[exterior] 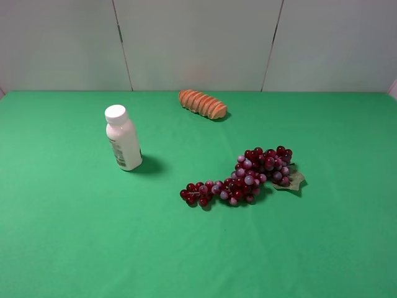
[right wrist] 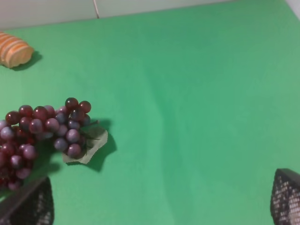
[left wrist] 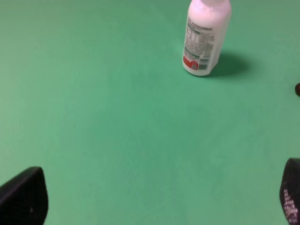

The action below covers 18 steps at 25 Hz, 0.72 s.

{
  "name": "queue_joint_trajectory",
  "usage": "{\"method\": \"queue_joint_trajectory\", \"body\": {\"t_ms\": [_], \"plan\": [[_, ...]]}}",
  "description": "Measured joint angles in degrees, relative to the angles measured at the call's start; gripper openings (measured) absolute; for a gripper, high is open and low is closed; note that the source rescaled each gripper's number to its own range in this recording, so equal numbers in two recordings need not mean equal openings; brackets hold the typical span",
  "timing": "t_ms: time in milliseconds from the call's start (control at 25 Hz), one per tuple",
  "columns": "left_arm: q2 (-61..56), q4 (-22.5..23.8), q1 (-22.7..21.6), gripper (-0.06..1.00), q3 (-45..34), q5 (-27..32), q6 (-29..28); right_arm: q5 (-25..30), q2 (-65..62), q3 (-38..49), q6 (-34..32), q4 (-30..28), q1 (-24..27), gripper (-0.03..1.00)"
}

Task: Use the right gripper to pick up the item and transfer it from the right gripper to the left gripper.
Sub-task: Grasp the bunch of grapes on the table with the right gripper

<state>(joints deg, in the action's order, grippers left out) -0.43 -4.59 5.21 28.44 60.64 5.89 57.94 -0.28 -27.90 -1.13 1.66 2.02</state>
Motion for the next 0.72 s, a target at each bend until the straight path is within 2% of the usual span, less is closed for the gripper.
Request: {"method": "queue_joint_trajectory", "body": {"t_ms": [240,440,600,720], "plan": [[0.0,0.0,0.0,1.0,0.0,0.0,0.0,0.04,3.65,0.0,0.0,0.56,0.0,1.0],[0.0,0.0,0.0,1.0,0.0,0.0,0.0,-2.36,18.2,-2.42,1.61,1.47,-0.15,1.0],[0.0,0.0,0.0,1.0,0.0,0.0,0.0,-5.39,33.11,-7.31,11.96,2.45,-3.38,1.0],[0.0,0.0,0.0,1.0,0.0,0.0,0.0,-7.17,44.95,-10.54,20.44,2.59,-7.87,1.0]]}}
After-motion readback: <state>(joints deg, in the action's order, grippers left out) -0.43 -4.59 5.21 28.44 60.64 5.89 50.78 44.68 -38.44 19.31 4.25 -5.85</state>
